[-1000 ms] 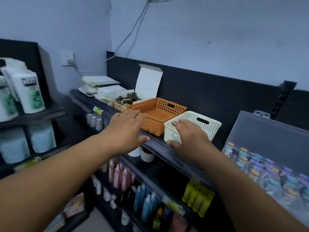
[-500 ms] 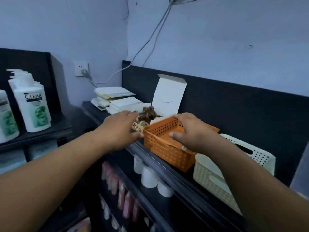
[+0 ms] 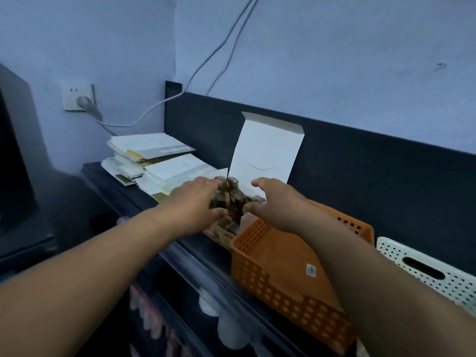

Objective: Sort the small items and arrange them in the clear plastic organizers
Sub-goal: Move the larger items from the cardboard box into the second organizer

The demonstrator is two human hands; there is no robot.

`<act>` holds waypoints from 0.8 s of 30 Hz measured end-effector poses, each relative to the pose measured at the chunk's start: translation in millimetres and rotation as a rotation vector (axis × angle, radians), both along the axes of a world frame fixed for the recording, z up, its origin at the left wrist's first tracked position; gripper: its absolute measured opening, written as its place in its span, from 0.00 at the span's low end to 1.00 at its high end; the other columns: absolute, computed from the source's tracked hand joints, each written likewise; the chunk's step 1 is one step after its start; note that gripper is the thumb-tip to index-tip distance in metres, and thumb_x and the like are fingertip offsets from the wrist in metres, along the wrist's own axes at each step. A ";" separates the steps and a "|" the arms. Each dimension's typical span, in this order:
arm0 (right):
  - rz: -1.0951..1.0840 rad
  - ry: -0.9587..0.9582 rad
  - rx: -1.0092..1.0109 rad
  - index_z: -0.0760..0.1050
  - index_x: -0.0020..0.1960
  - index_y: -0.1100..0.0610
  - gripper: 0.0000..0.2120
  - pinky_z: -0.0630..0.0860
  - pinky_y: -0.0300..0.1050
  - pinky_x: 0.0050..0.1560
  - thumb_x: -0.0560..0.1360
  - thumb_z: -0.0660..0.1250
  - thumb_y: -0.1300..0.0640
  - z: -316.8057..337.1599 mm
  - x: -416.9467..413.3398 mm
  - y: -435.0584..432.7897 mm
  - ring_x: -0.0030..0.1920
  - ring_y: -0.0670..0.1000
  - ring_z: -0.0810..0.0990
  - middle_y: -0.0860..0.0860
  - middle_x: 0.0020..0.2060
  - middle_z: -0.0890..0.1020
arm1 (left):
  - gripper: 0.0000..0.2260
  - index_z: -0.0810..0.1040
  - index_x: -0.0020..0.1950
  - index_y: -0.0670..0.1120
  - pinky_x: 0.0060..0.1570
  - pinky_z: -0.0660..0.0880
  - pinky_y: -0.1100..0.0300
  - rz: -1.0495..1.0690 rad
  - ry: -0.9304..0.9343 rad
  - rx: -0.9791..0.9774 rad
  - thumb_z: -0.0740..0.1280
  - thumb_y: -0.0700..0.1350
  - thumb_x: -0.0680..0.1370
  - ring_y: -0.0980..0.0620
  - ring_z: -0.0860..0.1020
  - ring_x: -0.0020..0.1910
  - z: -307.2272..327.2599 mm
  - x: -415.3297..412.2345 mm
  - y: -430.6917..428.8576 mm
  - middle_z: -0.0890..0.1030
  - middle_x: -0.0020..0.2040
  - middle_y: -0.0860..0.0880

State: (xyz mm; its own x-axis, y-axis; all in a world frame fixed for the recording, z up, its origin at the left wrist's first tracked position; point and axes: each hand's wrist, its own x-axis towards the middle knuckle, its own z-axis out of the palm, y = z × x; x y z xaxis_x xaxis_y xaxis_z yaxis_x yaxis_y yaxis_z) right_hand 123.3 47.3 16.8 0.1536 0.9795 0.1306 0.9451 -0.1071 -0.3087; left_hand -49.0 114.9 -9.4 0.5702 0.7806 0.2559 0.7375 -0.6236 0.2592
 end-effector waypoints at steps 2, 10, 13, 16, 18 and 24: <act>-0.039 0.026 -0.025 0.63 0.74 0.49 0.27 0.72 0.49 0.61 0.77 0.66 0.47 -5.3 -4.5 22.0 0.66 0.54 0.71 0.50 0.70 0.69 | 0.27 0.64 0.72 0.52 0.64 0.69 0.51 -0.045 0.013 -0.024 0.67 0.56 0.76 0.48 0.70 0.66 -2.6 5.5 29.3 0.71 0.68 0.48; -0.198 -0.018 -0.104 0.68 0.69 0.52 0.23 0.72 0.48 0.61 0.76 0.68 0.50 -21.6 -14.0 92.9 0.64 0.54 0.73 0.52 0.65 0.75 | 0.23 0.70 0.66 0.55 0.55 0.74 0.50 -0.252 0.025 -0.105 0.69 0.57 0.72 0.51 0.74 0.57 -21.6 28.0 121.5 0.73 0.62 0.53; -0.229 -0.043 -0.143 0.70 0.67 0.52 0.21 0.74 0.47 0.58 0.75 0.68 0.52 -28.3 -16.4 107.9 0.61 0.54 0.75 0.52 0.62 0.77 | 0.20 0.73 0.60 0.54 0.50 0.73 0.53 -0.294 0.085 -0.099 0.68 0.59 0.71 0.51 0.73 0.57 -31.8 35.0 139.5 0.71 0.60 0.52; -0.246 -0.062 -0.159 0.73 0.63 0.53 0.17 0.75 0.46 0.53 0.75 0.68 0.55 -35.0 -17.2 115.2 0.57 0.54 0.76 0.52 0.57 0.79 | 0.16 0.74 0.54 0.52 0.44 0.67 0.57 -0.329 0.102 -0.070 0.68 0.58 0.71 0.52 0.70 0.58 -35.9 40.6 150.1 0.69 0.60 0.51; -0.266 -0.044 -0.138 0.74 0.62 0.53 0.16 0.76 0.46 0.53 0.74 0.68 0.57 -36.6 -16.7 116.8 0.56 0.54 0.77 0.52 0.55 0.80 | 0.17 0.75 0.55 0.50 0.44 0.65 0.58 -0.354 0.113 -0.070 0.69 0.57 0.71 0.50 0.70 0.59 -36.5 43.1 153.7 0.68 0.60 0.49; -0.386 0.179 0.040 0.74 0.53 0.50 0.12 0.77 0.44 0.45 0.72 0.69 0.61 -26.3 -10.2 104.5 0.46 0.49 0.78 0.47 0.45 0.79 | 0.13 0.73 0.49 0.54 0.46 0.74 0.55 -0.416 -0.017 -0.132 0.69 0.54 0.67 0.51 0.73 0.49 -30.8 45.7 160.7 0.75 0.49 0.52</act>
State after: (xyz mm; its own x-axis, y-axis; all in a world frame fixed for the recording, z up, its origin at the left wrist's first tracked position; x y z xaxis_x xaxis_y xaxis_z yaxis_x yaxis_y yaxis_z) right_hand 113.1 151.8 -9.5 0.5319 0.8402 0.1053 0.7690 -0.4272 -0.4755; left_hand -3.4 275.6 -40.3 0.8399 0.5116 0.1814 0.4252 -0.8278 0.3661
